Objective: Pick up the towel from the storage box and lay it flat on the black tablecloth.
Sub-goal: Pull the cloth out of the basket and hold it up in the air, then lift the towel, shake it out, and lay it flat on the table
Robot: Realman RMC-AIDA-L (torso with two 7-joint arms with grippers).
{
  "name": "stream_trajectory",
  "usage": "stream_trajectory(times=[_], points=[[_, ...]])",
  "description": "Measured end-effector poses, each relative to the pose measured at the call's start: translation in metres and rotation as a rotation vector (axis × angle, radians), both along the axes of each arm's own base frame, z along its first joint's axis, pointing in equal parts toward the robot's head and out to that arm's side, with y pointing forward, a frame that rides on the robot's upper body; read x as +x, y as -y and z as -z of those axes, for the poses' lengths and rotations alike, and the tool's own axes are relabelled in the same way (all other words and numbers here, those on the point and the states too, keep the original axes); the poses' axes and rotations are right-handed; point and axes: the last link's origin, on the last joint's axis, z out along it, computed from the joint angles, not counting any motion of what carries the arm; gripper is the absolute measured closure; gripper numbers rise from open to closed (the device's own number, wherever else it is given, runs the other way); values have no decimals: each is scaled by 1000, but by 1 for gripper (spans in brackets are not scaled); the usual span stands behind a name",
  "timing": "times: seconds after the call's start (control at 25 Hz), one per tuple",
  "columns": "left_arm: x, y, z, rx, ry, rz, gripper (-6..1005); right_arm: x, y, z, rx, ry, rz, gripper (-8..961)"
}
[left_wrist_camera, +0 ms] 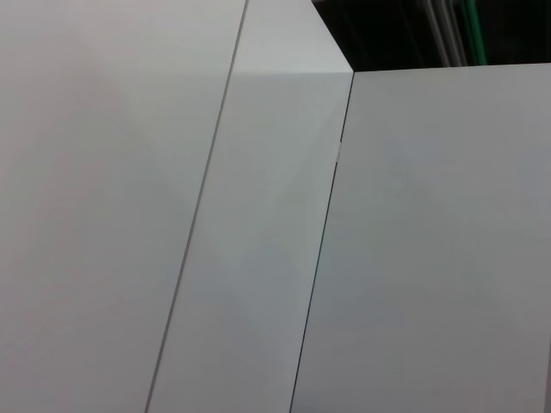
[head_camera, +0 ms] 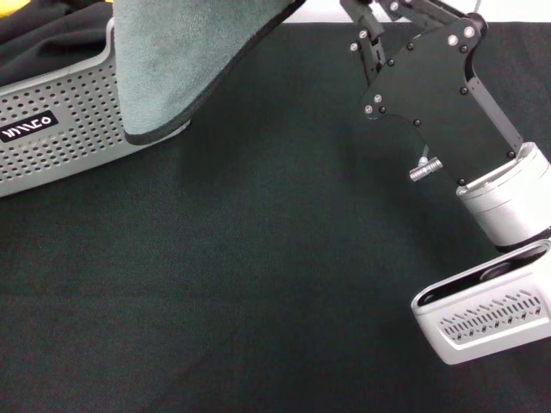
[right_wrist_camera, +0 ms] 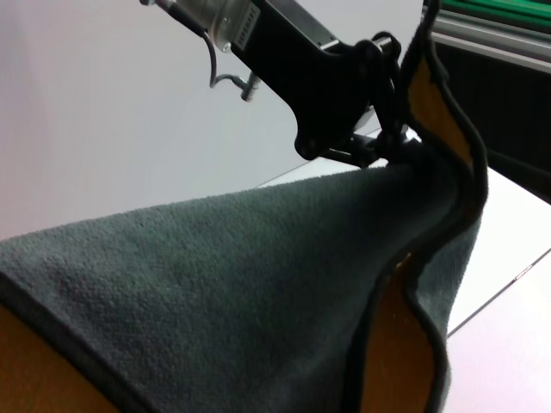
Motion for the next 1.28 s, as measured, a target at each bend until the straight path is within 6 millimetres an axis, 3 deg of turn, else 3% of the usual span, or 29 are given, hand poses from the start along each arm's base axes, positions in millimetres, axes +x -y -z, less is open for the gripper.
stream_trajectory(times=[0.24, 0.36, 0.8, 1.04, 1.28], points=[[-3, 2, 3, -17, -16, 7, 998, 0, 0, 1, -11, 2, 6, 741], [-4, 2, 6, -31, -18, 14, 998, 1, 0, 2, -17, 4, 12, 924], [-16, 4, 13, -41, -38, 24, 997, 7, 0, 1, -148, -103, 51, 947], [-58, 2, 45, -123, -9, -16, 996, 11, 8, 4, -314, -173, 45, 948], [-90, 5, 81, -148, -47, -18, 996, 15, 14, 5, -323, -180, 64, 948]])
